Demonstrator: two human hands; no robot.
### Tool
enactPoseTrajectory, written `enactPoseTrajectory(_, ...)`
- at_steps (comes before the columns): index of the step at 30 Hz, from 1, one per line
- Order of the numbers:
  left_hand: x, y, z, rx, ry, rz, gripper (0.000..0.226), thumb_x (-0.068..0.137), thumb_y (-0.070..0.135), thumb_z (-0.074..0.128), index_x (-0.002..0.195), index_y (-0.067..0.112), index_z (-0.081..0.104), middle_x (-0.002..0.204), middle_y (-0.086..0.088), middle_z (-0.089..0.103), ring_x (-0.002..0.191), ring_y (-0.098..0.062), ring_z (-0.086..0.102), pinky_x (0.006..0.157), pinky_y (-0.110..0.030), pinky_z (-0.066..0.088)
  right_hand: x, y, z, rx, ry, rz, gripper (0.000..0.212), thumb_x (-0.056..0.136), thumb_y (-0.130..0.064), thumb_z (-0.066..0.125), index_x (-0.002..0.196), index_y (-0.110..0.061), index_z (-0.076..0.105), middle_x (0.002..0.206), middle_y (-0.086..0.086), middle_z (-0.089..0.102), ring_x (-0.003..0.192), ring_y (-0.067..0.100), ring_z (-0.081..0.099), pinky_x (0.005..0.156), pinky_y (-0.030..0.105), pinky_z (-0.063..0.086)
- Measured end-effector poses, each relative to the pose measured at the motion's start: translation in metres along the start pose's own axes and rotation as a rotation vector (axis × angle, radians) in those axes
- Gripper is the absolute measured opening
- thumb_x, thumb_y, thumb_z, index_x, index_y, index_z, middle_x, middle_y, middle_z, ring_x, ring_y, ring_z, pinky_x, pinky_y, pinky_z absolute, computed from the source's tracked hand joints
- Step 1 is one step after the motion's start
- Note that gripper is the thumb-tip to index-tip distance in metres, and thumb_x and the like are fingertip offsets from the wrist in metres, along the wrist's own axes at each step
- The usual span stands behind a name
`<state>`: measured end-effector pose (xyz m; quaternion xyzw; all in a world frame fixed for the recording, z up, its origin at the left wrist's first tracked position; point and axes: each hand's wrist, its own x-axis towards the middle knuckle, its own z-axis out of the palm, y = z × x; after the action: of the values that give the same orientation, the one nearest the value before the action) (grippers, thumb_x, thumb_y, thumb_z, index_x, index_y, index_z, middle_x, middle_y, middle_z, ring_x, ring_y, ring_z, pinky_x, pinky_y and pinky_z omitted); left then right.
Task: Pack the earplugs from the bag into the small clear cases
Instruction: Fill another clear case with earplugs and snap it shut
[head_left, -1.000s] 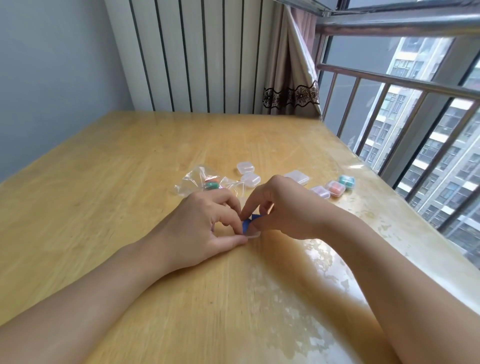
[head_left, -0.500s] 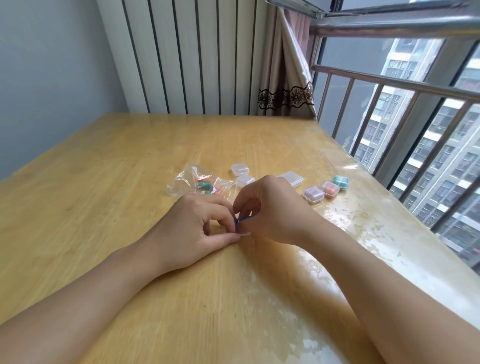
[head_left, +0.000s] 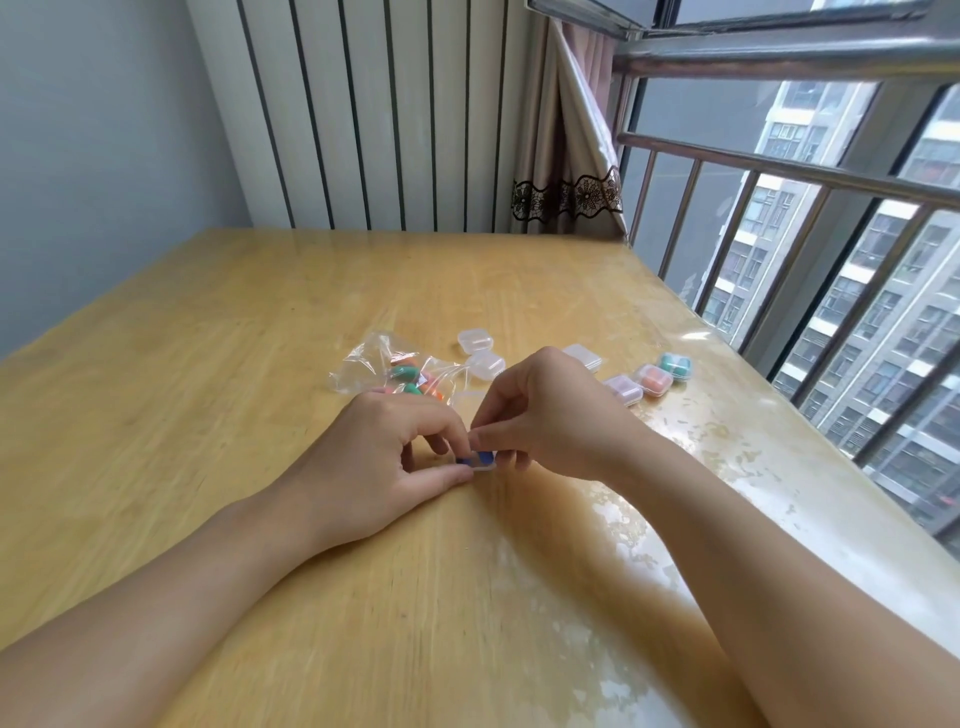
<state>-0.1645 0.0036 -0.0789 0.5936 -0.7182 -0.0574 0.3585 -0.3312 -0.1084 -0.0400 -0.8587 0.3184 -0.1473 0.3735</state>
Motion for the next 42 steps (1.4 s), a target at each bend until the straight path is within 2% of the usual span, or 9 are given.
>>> enactPoseTrajectory(5,0.000,-0.002,0.001,0.008,-0.004,0.021,0.008,0.079,0.021,0.084,0.082,0.027,0.080,0.091,0.019,0.073,0.079,-0.012,0.066,0.059,-0.010,0.045,0.000,0.000,0.004,-0.026,0.045,0.039,0.012,0.082,-0.014,0.081,0.074,-0.006,0.077,0.063,0.009,0.075,0.052,0.012,0.069,0.048,0.016,0.049)
enactPoseTrajectory(10,0.001,-0.006,0.002,0.002,0.003,0.033,0.006,0.079,0.024,0.084,0.084,0.026,0.082,0.091,0.017,0.071,0.071,-0.018,0.065,0.059,-0.011,0.045,0.005,0.007,-0.005,-0.061,-0.032,0.060,0.008,0.082,-0.009,0.076,0.079,-0.014,0.081,0.068,0.013,0.075,0.054,0.015,0.064,0.056,0.032,0.057)
enactPoseTrajectory(14,0.000,-0.005,0.001,0.007,0.015,0.029,0.008,0.077,0.024,0.086,0.083,0.026,0.082,0.091,0.018,0.073,0.061,-0.013,0.063,0.066,-0.010,0.044,0.006,0.011,-0.003,-0.020,-0.062,0.058,0.004,0.079,-0.010,0.082,0.082,-0.013,0.081,0.069,0.013,0.074,0.050,0.012,0.061,0.054,0.027,0.054)
enactPoseTrajectory(17,0.000,-0.003,0.001,0.012,0.023,0.031,0.008,0.076,0.020,0.087,0.082,0.024,0.082,0.089,0.016,0.074,0.066,-0.008,0.063,0.064,-0.010,0.047,0.005,0.011,-0.005,0.020,-0.034,0.066,0.007,0.077,-0.009,0.084,0.081,-0.008,0.079,0.075,0.014,0.075,0.054,0.016,0.065,0.062,0.036,0.061)
enactPoseTrajectory(20,0.000,0.000,0.000,-0.014,0.031,0.023,0.009,0.075,0.015,0.087,0.078,0.020,0.080,0.087,0.013,0.075,0.073,0.000,0.063,0.060,-0.011,0.049,0.004,0.012,-0.020,0.115,0.034,0.084,0.013,0.081,-0.004,0.082,0.088,0.001,0.072,0.084,0.020,0.074,0.059,0.017,0.068,0.057,0.028,0.061)
enactPoseTrajectory(25,0.000,-0.004,0.000,-0.040,0.032,0.008,0.008,0.077,0.014,0.085,0.079,0.020,0.081,0.089,0.012,0.073,0.077,-0.012,0.066,0.055,-0.022,0.054,0.007,0.013,-0.015,0.177,0.003,0.048,0.025,0.090,-0.013,0.075,0.114,-0.011,0.070,0.104,0.003,0.073,0.068,0.017,0.070,0.062,0.029,0.060)
enactPoseTrajectory(28,0.000,-0.003,0.000,-0.038,0.023,0.016,0.009,0.077,0.012,0.085,0.080,0.020,0.081,0.087,0.011,0.073,0.079,-0.011,0.066,0.056,-0.020,0.054,0.009,0.016,-0.009,0.159,-0.039,0.026,0.012,0.091,-0.011,0.074,0.102,-0.008,0.077,0.095,0.009,0.077,0.067,0.017,0.069,0.065,0.028,0.062)
enactPoseTrajectory(35,0.000,-0.003,0.000,-0.074,0.138,-0.137,0.030,0.065,0.017,0.093,0.073,0.017,0.064,0.074,0.006,0.066,0.067,-0.016,0.066,0.055,-0.020,0.054,-0.001,0.004,-0.013,-0.254,-0.111,-0.092,0.026,0.084,-0.026,0.081,0.110,-0.028,0.079,0.096,-0.015,0.076,0.085,0.006,0.073,0.078,0.029,0.060)
enactPoseTrajectory(42,-0.001,-0.002,0.000,-0.032,0.069,-0.074,0.012,0.070,0.021,0.091,0.076,0.023,0.080,0.078,0.013,0.075,0.067,-0.005,0.068,0.066,-0.020,0.054,0.002,0.004,-0.004,-0.275,-0.035,-0.116,0.016,0.086,-0.022,0.079,0.101,-0.027,0.081,0.068,-0.026,0.059,0.077,0.005,0.067,0.060,0.015,0.050)
